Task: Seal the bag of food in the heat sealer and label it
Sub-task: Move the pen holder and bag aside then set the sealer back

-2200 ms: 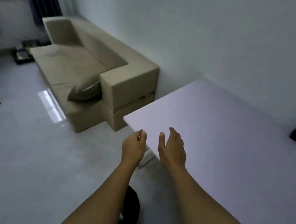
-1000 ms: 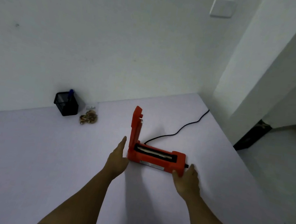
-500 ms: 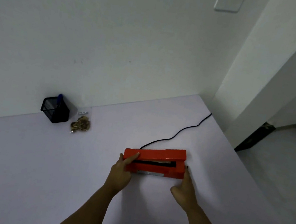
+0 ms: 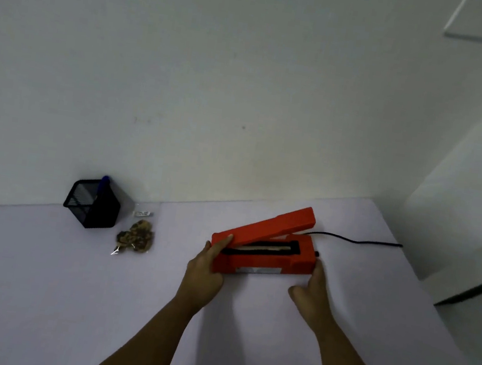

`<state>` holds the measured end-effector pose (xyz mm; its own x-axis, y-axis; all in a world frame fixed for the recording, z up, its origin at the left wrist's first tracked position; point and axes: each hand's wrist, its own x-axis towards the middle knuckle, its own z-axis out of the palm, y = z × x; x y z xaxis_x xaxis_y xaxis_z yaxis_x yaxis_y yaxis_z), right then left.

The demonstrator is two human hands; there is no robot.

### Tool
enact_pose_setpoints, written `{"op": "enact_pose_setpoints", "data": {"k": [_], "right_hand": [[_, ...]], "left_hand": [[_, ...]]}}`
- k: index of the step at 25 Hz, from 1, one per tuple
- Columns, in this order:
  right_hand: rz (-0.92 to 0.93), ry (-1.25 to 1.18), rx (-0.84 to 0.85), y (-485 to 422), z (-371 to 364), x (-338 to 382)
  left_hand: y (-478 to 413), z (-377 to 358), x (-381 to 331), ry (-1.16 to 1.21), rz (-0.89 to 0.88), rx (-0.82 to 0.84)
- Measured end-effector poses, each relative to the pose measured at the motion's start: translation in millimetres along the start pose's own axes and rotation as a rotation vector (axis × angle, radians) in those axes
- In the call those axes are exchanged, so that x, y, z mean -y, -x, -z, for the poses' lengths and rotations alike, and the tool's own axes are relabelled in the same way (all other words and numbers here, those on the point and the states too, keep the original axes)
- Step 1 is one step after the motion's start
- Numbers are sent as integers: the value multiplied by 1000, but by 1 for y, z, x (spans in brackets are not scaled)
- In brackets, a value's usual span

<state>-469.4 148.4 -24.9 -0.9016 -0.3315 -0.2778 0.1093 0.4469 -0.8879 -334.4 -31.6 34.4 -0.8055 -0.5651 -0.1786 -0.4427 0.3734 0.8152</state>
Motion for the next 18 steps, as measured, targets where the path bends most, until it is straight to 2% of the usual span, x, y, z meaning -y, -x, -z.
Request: {"op": "enact_pose_setpoints", "data": {"k": [9, 18], "right_hand": [[37, 92, 66, -86, -10, 20], [22, 218, 96, -122, -4, 27]], "left_hand": [[-81, 7, -11, -43, -42, 34], [-106, 2, -21, -50, -86, 32]]}}
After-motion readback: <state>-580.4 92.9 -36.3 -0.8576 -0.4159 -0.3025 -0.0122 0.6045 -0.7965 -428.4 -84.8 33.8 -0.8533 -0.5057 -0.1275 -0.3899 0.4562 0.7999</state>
